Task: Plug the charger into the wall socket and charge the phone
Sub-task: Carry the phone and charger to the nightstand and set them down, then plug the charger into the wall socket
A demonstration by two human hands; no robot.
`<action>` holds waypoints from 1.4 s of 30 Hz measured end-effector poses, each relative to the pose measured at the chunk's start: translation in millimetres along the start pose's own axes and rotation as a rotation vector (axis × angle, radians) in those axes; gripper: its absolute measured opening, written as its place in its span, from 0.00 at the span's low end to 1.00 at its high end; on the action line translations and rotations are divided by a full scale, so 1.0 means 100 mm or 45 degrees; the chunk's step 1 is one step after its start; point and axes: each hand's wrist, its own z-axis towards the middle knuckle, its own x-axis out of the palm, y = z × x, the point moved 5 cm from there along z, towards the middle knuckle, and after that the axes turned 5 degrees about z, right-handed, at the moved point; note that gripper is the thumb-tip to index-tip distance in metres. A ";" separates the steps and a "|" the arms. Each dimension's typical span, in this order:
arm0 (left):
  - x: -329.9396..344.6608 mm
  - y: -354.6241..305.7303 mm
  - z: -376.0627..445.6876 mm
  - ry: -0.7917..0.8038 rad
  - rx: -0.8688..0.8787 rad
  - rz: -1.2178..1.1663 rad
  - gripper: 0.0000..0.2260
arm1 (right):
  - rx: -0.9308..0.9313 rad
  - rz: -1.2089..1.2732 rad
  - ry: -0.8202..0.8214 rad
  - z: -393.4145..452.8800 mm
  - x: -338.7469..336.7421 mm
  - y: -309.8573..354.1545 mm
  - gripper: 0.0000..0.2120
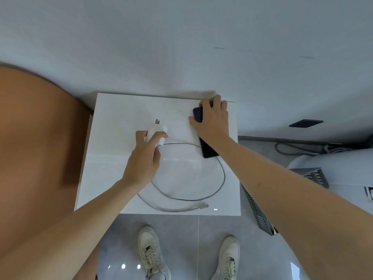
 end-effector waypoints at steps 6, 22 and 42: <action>0.02 0.03 -0.01 -0.011 0.042 0.029 0.20 | 0.000 0.034 -0.032 0.06 -0.02 0.00 0.23; 0.06 0.15 -0.02 -0.085 -0.026 -0.249 0.29 | 0.070 0.364 0.045 -0.59 0.07 0.36 0.18; -0.17 0.22 0.10 0.028 -0.021 -0.209 0.20 | 1.008 1.659 0.363 -0.91 0.29 0.52 0.13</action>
